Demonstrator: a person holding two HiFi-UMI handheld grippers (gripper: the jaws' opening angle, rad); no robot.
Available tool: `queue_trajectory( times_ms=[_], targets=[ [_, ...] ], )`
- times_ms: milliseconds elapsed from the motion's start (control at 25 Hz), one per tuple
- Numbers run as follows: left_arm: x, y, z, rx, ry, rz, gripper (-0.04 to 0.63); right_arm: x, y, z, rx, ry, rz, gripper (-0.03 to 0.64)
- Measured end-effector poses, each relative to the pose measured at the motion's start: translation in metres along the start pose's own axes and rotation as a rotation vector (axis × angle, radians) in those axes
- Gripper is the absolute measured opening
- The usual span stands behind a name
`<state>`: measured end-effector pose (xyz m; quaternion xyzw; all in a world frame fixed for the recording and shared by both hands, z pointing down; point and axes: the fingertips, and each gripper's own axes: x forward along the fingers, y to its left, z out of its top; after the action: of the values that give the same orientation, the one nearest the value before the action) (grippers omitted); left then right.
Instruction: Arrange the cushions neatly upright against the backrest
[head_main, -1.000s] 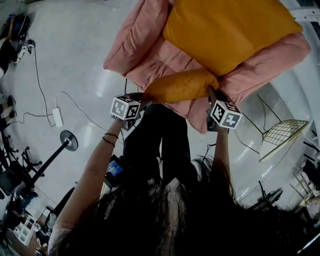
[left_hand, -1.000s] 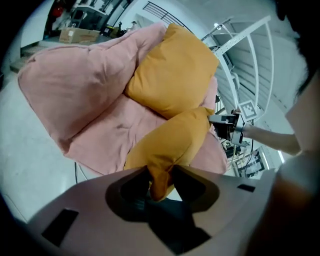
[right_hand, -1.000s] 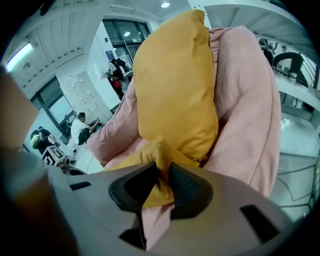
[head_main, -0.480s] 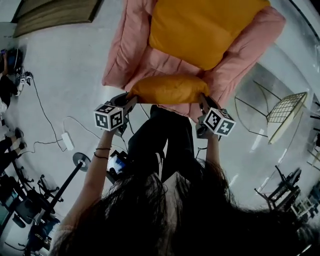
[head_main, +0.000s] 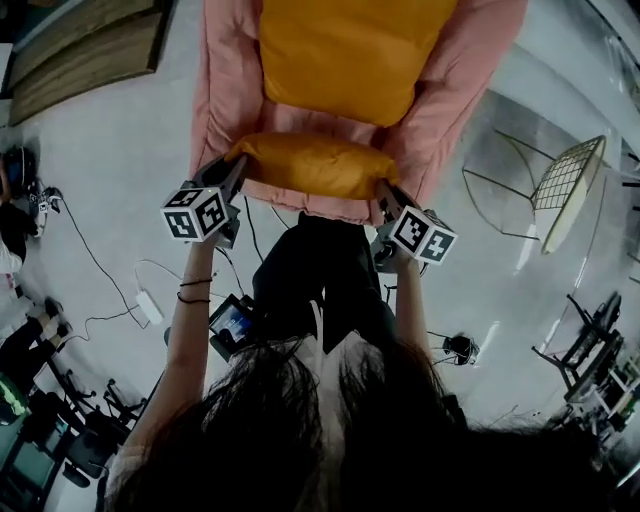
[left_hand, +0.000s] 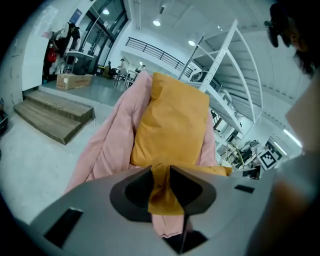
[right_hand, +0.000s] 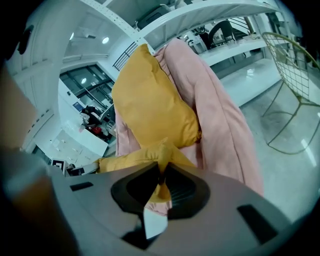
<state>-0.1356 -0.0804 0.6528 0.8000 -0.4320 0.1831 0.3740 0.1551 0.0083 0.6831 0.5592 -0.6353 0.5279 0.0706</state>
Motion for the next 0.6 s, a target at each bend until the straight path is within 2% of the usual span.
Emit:
queue_trajectory(
  times_ms=[160,400,600],
  targets=[
    [0.042,0.005,0.011,-0.009,0.064,0.016,0.114,0.016,-0.016,0.015,0.034,0.013,-0.006,0.06],
    [0.09,0.025,0.026,-0.025,0.17,0.07,0.11,0.046,-0.02,0.043,0.011,0.056,-0.019,0.06],
    [0.128,0.039,0.055,0.004,0.191,0.09,0.11,0.068,-0.022,0.067,-0.023,0.034,-0.026,0.06]
  ],
)
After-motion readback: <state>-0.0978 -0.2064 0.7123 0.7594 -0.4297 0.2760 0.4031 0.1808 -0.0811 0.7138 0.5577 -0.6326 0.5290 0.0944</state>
